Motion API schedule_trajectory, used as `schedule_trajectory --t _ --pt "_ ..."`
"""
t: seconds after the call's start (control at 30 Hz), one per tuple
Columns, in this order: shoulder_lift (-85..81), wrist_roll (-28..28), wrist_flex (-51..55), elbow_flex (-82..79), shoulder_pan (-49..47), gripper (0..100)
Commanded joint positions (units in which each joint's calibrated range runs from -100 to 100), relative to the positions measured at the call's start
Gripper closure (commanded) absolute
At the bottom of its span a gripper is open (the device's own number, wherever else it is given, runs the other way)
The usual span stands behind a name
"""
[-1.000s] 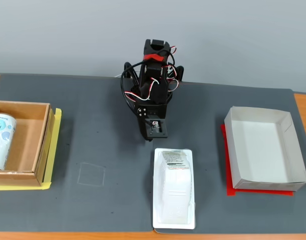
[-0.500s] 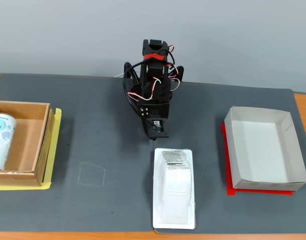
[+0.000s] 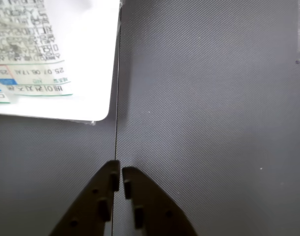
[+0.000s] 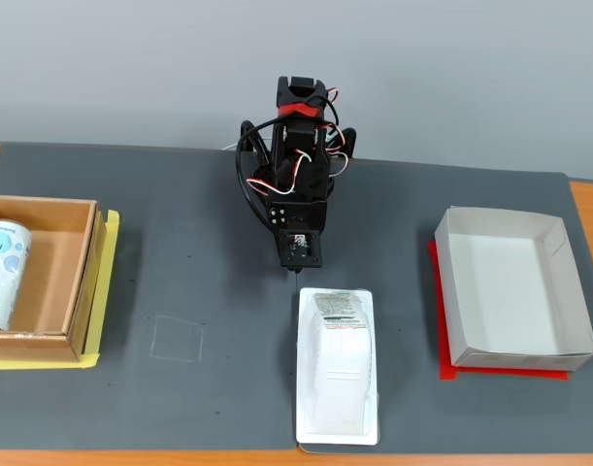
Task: Pick the can and put it in the brown box
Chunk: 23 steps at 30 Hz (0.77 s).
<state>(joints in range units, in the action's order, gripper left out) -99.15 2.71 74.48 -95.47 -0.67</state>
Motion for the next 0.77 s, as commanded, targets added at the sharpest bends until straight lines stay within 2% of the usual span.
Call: schedule_trajectory --t 0.0,0.73 --pt "-0.7 -0.3 0.1 3.0 -0.1 99" --pt "-0.1 -0.1 -0.2 3.3 0.3 99"
